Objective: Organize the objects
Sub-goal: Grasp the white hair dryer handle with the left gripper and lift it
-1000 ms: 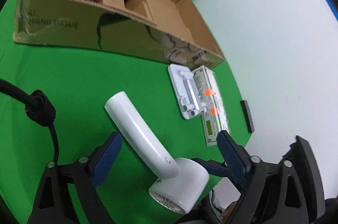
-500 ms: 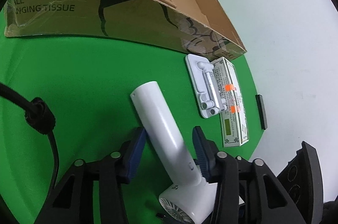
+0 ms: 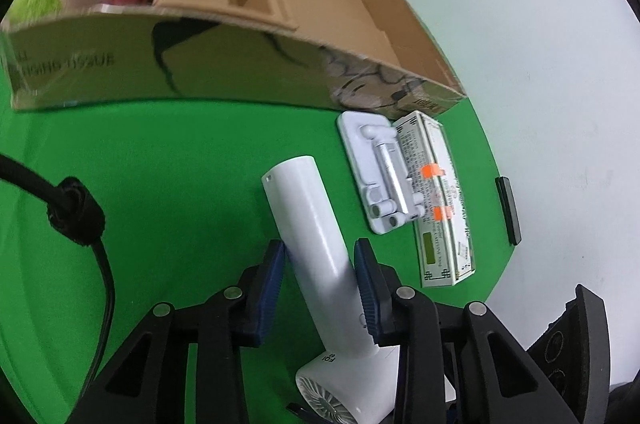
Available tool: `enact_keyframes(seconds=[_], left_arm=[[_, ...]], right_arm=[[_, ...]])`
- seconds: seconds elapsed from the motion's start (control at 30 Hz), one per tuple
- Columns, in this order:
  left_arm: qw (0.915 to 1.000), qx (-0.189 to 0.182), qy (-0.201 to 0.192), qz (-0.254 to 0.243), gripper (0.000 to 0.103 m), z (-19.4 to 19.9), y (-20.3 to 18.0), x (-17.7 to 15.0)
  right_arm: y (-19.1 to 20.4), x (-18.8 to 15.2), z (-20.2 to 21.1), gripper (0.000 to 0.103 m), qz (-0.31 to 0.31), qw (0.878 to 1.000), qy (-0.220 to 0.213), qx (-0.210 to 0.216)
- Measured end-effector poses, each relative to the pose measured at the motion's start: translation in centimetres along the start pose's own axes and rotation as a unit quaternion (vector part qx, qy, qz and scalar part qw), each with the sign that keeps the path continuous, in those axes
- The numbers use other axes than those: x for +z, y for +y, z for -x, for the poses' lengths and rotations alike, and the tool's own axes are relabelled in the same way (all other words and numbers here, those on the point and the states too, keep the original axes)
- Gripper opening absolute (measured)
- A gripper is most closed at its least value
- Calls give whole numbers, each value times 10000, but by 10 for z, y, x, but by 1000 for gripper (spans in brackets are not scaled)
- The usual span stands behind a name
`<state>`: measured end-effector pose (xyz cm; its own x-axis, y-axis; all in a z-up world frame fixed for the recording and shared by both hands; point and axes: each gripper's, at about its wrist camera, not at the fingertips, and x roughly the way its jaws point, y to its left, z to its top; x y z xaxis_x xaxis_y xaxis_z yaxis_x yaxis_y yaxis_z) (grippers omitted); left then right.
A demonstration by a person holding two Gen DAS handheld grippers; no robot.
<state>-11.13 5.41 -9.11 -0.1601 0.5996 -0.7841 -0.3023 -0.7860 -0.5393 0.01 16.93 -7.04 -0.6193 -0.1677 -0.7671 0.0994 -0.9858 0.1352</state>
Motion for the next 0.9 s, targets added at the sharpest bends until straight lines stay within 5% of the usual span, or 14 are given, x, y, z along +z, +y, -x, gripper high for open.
enact_keyframes(seconds=[0.37,0.9], left_arm=[[9967,-26,-401,-700,30,38,-51,16],[9854,-101,-1015,-1360,30,75,-109,59]], right_arm=[[-7,10,28,66,-73,9979,-573,-293],[-40,71,46,61,-6,9885,-1245,-854]])
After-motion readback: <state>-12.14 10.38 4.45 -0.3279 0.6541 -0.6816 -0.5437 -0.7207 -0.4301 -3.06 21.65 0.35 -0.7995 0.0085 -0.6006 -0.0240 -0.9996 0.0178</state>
